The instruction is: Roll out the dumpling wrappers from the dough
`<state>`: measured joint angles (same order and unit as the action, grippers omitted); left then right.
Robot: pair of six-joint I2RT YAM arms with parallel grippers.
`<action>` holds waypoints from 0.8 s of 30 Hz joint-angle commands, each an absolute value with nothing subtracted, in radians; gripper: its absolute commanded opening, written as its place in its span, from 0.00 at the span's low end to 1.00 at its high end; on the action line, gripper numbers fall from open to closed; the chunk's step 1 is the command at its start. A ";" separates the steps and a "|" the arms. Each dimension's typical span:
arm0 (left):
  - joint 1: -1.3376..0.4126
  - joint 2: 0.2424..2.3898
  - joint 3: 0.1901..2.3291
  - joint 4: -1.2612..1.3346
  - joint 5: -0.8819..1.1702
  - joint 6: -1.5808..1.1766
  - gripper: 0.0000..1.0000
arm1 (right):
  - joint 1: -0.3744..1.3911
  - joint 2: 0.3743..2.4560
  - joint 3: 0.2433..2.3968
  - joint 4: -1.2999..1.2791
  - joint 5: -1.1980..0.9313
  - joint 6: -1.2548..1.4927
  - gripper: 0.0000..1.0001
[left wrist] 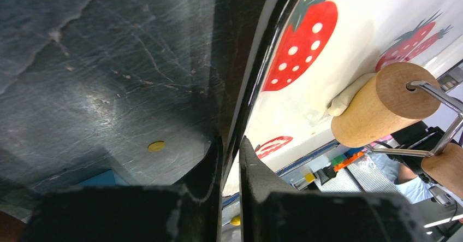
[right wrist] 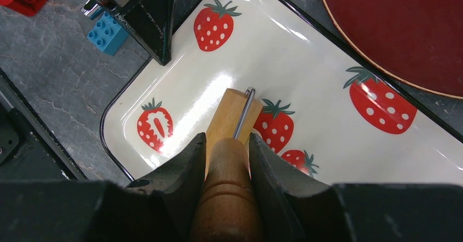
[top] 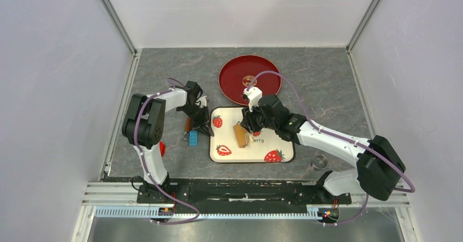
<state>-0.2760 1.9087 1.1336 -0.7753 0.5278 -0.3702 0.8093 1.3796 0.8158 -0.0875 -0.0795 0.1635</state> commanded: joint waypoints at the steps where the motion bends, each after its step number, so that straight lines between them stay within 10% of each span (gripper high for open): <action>1: -0.276 1.931 1.146 -0.758 0.471 -0.418 0.02 | 0.882 1.500 0.666 -0.582 -0.275 0.200 0.00; 24: -0.276 1.931 1.143 -0.758 0.468 -0.415 0.02 | 0.892 1.499 0.687 -0.566 -0.270 0.186 0.00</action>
<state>-0.2760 1.9087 1.1339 -0.7761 0.5266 -0.3702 0.8268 1.3796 0.8158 -0.0921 -0.1066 0.1551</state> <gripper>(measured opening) 0.150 0.343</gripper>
